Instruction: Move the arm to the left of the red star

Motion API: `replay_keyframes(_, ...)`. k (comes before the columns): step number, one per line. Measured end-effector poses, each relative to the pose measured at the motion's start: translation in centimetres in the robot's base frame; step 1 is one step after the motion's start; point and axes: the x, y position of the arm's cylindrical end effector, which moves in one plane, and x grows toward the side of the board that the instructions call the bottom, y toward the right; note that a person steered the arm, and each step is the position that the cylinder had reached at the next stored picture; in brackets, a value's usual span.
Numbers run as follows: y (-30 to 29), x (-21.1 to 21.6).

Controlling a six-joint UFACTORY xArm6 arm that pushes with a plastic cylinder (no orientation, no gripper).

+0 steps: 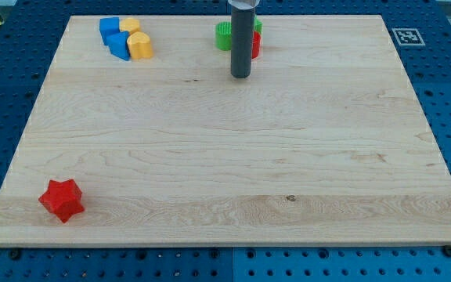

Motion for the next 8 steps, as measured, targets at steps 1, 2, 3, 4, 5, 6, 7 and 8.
replay_keyframes(1, -1.3, 0.0)
replay_keyframes(2, -1.9, -0.6)
replay_keyframes(3, -1.8, -0.3)
replay_keyframes(4, -1.7, 3.4)
replay_keyframes(5, -1.7, 6.7)
replay_keyframes(6, -1.7, 10.3)
replay_keyframes(7, -2.1, 12.6)
replay_keyframes(8, -2.9, 13.7)
